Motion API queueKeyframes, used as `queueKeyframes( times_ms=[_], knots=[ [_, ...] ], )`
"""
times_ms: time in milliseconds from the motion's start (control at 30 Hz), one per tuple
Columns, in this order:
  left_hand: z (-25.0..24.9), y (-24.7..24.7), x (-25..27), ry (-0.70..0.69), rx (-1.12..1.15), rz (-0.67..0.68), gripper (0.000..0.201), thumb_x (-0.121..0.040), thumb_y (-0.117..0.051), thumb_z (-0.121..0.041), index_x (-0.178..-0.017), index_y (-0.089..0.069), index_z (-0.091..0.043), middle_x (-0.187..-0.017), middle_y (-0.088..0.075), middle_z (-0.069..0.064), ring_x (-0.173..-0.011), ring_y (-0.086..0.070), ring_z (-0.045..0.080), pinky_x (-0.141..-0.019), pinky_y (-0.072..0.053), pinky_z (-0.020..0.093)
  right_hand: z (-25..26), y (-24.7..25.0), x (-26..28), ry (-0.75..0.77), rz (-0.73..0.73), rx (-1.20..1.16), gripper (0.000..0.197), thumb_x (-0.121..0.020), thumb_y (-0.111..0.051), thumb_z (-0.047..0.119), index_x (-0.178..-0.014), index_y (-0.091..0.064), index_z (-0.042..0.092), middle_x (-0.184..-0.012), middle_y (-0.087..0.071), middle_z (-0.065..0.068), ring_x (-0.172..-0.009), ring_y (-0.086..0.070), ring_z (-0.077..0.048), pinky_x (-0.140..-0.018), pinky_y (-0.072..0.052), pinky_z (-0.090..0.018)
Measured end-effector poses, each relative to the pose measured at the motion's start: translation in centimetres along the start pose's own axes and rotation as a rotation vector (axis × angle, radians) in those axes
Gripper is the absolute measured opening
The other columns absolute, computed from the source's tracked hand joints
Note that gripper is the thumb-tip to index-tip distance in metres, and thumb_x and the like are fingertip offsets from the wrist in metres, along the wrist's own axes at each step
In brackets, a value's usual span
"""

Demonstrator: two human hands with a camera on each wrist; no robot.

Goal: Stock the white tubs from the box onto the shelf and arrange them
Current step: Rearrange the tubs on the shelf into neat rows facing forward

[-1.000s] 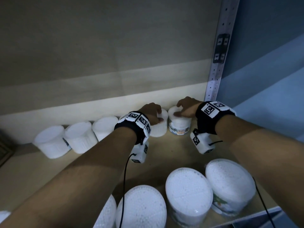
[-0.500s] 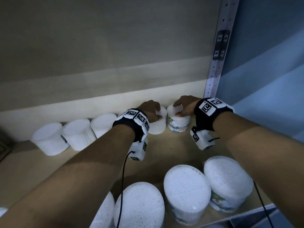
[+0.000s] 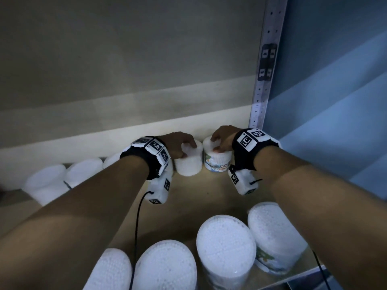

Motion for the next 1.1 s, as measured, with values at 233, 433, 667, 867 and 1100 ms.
queueKeyframes(
  times_ms=[233,433,667,867,1100],
  knots=[
    [0.0,2.8,-0.6,0.169,0.085,-0.332,0.033,-0.084,-0.061,-0.013,-0.117,-0.061,-0.010,-0.128,-0.057,0.011,-0.120,-0.053,0.026,-0.094,-0.042,0.027,-0.4,-0.2,-0.1,-0.007,0.008,-0.032,0.055,-0.083,-0.071,0.033,-0.133,-0.053,0.016,-0.141,-0.047,-0.005,-0.128,-0.048,-0.024,-0.106,-0.039,-0.031],
    [-0.2,0.2,-1.5,0.287,-0.185,-0.161,0.054,-0.084,-0.063,-0.043,-0.116,-0.059,0.000,-0.122,-0.060,0.018,-0.112,-0.058,0.033,-0.091,-0.048,0.036,-0.2,-0.3,-0.4,0.012,0.010,-0.012,0.056,-0.085,-0.070,0.030,-0.134,-0.051,0.013,-0.142,-0.046,-0.008,-0.129,-0.046,-0.027,-0.107,-0.038,-0.033],
    [-0.6,0.2,-1.0,0.220,-0.175,-0.118,0.050,-0.087,-0.063,-0.021,-0.133,-0.050,-0.008,-0.143,-0.044,0.012,-0.131,-0.044,0.028,-0.106,-0.036,0.031,-0.3,-0.3,-0.5,0.011,0.002,-0.014,0.054,-0.084,-0.070,0.031,-0.132,-0.053,0.013,-0.140,-0.049,-0.008,-0.126,-0.050,-0.027,-0.104,-0.041,-0.032],
    [-1.5,-0.1,-1.0,0.119,-0.098,-0.032,0.060,-0.077,-0.045,0.010,-0.127,-0.054,-0.022,-0.144,-0.043,0.005,-0.130,-0.044,0.025,-0.098,-0.041,0.031,-0.4,-0.3,-0.4,0.002,0.002,-0.013,0.054,-0.082,-0.071,0.033,-0.130,-0.054,0.017,-0.139,-0.050,-0.005,-0.126,-0.050,-0.025,-0.105,-0.042,-0.033],
    [-0.9,-0.1,-1.2,0.315,-0.181,-0.182,0.061,-0.088,-0.055,-0.046,-0.128,-0.049,-0.002,-0.134,-0.048,0.019,-0.126,-0.046,0.034,-0.102,-0.042,0.039,-0.5,-0.6,-0.6,0.014,0.008,-0.025,0.053,-0.085,-0.069,0.031,-0.132,-0.052,0.015,-0.142,-0.047,-0.007,-0.128,-0.048,-0.026,-0.105,-0.040,-0.033]
  ],
)
Point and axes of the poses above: each hand's wrist, its own x-axis away from the middle knuckle, its own y-axis out of the back of the hand, z = x × y, the point moved 6 cm from there along -x, towards the middle knuckle
